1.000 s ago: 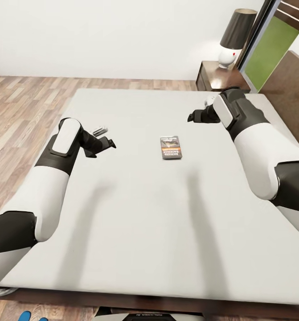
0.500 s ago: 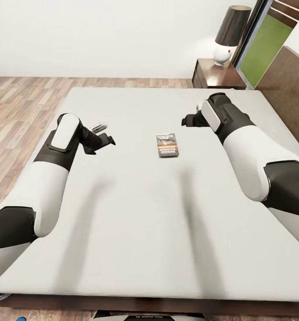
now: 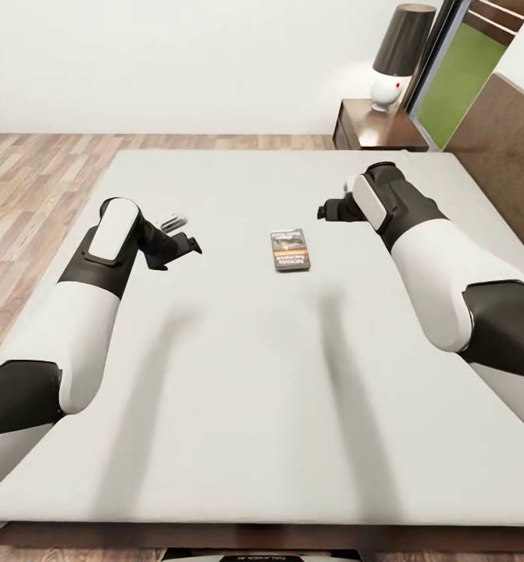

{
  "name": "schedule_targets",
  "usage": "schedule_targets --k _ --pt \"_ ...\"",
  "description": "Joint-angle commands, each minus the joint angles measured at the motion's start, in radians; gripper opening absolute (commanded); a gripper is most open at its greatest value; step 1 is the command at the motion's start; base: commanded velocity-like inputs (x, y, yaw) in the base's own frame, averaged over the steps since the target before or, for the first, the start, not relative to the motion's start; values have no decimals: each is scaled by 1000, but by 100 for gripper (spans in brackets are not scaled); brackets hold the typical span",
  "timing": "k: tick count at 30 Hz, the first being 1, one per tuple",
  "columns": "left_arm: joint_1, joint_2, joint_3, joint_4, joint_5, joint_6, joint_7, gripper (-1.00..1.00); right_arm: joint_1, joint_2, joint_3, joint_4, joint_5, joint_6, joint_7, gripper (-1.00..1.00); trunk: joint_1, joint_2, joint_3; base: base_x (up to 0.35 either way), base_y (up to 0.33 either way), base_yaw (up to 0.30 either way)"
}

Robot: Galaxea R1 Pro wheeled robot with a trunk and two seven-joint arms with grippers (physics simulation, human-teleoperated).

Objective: In the bedroom, move the book from the bed onto either nightstand, and place the two sandals side by side next to the bed.

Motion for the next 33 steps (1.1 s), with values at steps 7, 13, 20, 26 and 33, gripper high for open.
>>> schedule_targets --k 7,13,20,26,33 --pt "-62 10 -4 45 11 1 10 100 -35 39 10 9 -8 2 -14 100 27 -50 -23 0 0 -3" --pt "-168 11 -5 176 10 1 8 100 -84 104 11 28 10 6 -20 100 50 -92 -41 0 0 0" --pt "-220 14 -6 230 10 1 7 100 -111 110 10 29 20 9 -18 100 69 -127 -59 0 0 0" --pt "-238 6 -13 242 8 1 8 100 -119 110 8 30 26 10 -12 100 69 -127 -67 0 0 0" --pt "-243 -1 -18 245 5 1 9 100 -119 110 8 31 28 10 -9 100 69 -127 -77 0 0 0"
